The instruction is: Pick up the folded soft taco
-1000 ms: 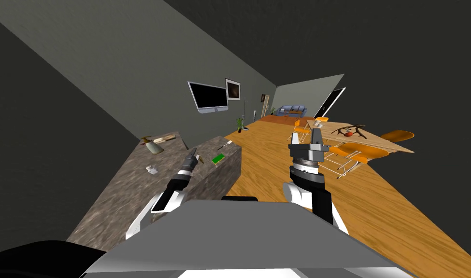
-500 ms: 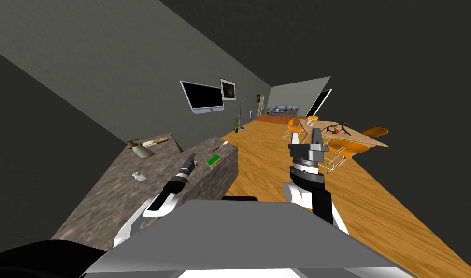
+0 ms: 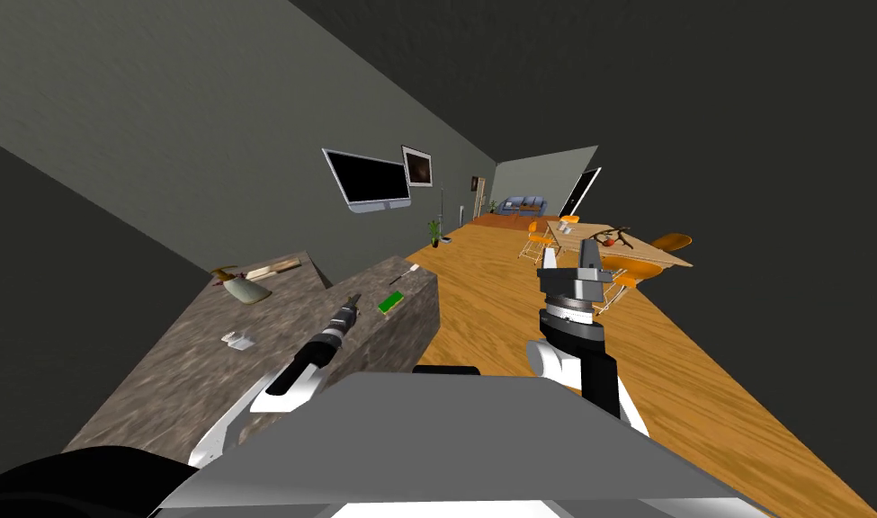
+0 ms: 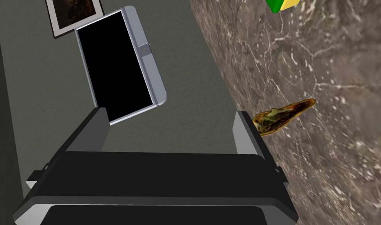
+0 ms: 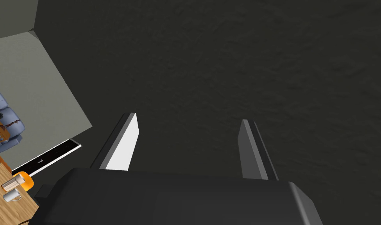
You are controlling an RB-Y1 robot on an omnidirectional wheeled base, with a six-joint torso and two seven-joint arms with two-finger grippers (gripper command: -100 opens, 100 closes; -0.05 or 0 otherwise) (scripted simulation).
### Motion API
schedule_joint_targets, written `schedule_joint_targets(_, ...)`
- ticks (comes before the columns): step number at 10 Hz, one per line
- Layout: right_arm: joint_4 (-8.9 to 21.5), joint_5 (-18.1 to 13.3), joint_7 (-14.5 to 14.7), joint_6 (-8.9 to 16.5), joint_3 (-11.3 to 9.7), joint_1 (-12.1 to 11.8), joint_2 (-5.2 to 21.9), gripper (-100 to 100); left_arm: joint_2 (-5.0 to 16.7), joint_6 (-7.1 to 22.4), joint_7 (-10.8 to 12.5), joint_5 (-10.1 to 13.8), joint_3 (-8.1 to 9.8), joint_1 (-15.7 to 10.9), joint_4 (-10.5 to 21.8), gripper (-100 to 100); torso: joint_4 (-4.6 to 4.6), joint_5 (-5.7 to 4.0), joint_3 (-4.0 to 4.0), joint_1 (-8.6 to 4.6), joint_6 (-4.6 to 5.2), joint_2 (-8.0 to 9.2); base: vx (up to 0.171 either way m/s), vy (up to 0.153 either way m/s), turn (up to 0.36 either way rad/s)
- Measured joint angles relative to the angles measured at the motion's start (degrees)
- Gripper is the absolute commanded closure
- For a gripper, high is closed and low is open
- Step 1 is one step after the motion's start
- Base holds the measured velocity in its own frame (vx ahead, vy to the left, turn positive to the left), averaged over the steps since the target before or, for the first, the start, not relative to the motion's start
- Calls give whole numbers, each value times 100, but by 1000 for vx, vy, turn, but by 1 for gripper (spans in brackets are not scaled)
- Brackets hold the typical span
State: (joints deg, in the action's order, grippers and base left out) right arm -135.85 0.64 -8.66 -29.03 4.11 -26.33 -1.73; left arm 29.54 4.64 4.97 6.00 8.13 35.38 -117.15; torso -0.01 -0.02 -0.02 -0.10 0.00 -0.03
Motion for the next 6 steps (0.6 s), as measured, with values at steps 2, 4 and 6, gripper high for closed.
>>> schedule_joint_targets(2,0,0,0,0,0,0,0,0,255,254,-13,119,59,57,157,-100,0,-1,-1,0,-2,-2,20,-26,-83)
schedule_joint_targets(4,0,0,0,0,0,0,0,0,420,507,-28,193,112,175,169,-100,0,0,-1,2,-2,-1,14,-25,-69)
schedule_joint_targets(6,0,0,0,0,0,0,0,0,608,718,-50,271,147,225,295,-100,0,0,0,1,-1,0,17,-23,-77)
